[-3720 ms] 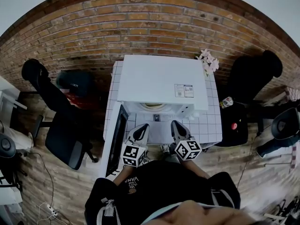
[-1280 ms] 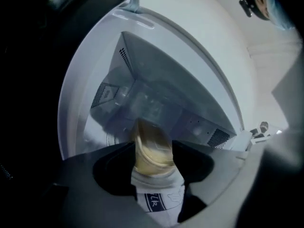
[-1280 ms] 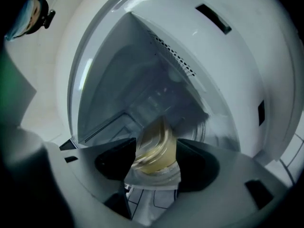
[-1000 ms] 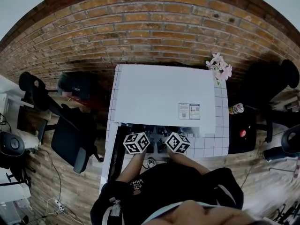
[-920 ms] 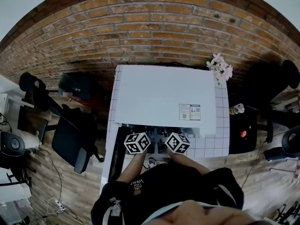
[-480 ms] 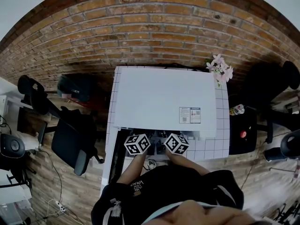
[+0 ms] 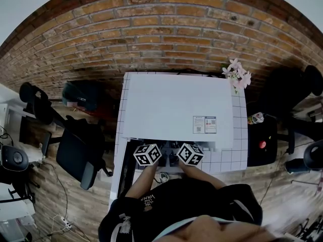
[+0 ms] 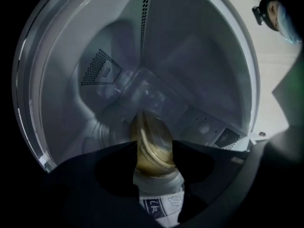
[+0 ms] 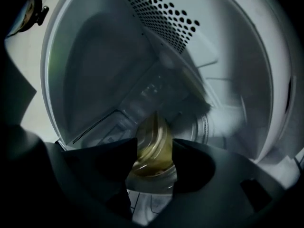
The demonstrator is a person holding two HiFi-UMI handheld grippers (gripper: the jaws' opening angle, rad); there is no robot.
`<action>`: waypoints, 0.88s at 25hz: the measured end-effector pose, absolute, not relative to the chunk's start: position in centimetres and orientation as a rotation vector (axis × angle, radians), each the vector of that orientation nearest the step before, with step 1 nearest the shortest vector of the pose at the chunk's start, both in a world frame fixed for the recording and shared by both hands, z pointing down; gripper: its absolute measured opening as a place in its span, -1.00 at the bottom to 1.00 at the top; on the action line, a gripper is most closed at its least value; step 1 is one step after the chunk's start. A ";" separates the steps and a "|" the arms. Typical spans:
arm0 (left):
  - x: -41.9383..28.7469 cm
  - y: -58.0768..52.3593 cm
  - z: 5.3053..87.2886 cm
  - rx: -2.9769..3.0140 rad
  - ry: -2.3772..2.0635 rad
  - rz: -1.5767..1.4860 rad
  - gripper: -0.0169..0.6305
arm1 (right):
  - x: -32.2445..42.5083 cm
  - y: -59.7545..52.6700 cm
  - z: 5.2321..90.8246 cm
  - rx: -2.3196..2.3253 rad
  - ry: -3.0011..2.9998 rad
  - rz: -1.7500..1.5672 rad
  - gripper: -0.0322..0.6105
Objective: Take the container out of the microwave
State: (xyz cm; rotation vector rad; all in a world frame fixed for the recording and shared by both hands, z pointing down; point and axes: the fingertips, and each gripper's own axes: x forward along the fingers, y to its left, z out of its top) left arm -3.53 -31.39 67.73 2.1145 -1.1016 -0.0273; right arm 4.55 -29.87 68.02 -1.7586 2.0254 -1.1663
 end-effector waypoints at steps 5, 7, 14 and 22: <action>-3.3 -31.1 67.6 2.127 -1.103 -0.014 -0.23 | 4.6 -29.4 68.1 -1.757 2.023 -1.187 -0.20; -3.3 -30.9 67.6 2.128 -1.103 -0.013 -0.23 | 4.6 -29.2 68.0 -1.757 2.027 -1.188 -0.20; -3.2 -30.2 67.2 2.137 -1.108 -0.026 -0.23 | 4.6 -28.4 67.7 -1.737 2.041 -1.181 -0.20; -3.4 -29.2 66.7 2.141 -1.111 -0.039 -0.23 | 4.5 -27.5 67.1 -1.728 2.086 -1.159 -0.21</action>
